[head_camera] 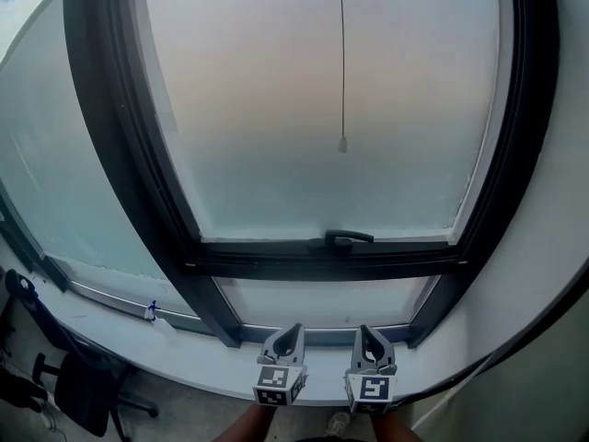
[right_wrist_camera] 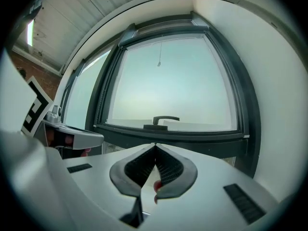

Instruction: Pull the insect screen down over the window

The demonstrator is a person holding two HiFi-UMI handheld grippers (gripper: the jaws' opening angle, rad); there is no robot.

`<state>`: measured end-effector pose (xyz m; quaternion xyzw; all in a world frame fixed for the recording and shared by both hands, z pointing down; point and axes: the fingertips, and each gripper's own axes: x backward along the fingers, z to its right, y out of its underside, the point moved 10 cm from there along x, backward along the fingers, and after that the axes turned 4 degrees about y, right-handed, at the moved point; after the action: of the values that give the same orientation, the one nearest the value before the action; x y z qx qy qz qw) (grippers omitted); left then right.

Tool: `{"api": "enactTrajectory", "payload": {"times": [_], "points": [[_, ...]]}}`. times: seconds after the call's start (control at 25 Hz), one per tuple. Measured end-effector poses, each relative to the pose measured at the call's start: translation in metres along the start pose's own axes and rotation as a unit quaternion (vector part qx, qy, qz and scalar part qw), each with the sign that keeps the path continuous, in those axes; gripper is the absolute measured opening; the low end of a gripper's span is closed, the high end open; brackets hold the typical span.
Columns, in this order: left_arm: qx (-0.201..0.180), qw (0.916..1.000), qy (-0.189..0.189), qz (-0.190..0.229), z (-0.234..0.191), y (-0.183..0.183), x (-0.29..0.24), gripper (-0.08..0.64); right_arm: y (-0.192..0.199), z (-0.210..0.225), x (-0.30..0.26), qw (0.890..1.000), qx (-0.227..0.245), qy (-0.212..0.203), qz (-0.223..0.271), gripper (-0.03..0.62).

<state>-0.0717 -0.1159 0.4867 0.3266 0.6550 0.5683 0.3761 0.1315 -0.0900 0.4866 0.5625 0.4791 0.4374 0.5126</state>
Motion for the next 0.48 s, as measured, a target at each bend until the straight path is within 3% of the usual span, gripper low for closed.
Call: {"api": "enactTrajectory", "payload": {"times": [0.2, 0.48], "points": [[-0.021, 0.9996, -0.016, 0.012, -0.002, -0.011, -0.037, 0.003, -0.002, 0.023, -0.037, 1.000, -0.006, -0.020, 0.018, 0.003], [-0.028, 0.9970, -0.026, 0.066, -0.015, -0.049, -0.062, 0.002, -0.026, 0.028, -0.073, 0.998, -0.003, -0.040, 0.052, 0.003]]}}
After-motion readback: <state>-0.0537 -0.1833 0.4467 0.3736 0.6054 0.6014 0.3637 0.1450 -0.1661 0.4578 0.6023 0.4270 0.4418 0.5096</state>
